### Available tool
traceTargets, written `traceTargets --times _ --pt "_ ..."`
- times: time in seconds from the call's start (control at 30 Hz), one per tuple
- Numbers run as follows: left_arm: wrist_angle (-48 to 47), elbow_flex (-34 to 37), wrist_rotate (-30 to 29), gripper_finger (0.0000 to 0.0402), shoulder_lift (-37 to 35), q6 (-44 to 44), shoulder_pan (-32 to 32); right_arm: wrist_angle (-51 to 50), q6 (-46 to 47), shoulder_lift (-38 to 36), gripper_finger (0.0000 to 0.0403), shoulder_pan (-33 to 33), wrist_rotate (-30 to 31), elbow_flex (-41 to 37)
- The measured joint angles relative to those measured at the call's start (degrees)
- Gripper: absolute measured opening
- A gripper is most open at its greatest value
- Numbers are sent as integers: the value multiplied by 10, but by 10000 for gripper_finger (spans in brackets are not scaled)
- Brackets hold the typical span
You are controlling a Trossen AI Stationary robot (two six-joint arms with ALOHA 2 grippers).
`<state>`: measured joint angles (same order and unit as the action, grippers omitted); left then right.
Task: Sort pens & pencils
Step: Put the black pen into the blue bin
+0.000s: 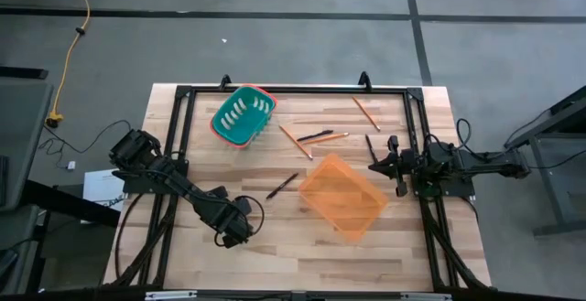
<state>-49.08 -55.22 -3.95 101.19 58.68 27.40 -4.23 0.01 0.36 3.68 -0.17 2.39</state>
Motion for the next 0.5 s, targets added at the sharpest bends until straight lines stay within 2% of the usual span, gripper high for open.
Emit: traceTargets --times 0.2,0.5 --pt "-28 -21 -7 14 -4 -21 0 0 0 0 0 0 0 0" --pt "-110 -64 -46 13 -50 -26 -1 0 0 0 0 0 0 0"
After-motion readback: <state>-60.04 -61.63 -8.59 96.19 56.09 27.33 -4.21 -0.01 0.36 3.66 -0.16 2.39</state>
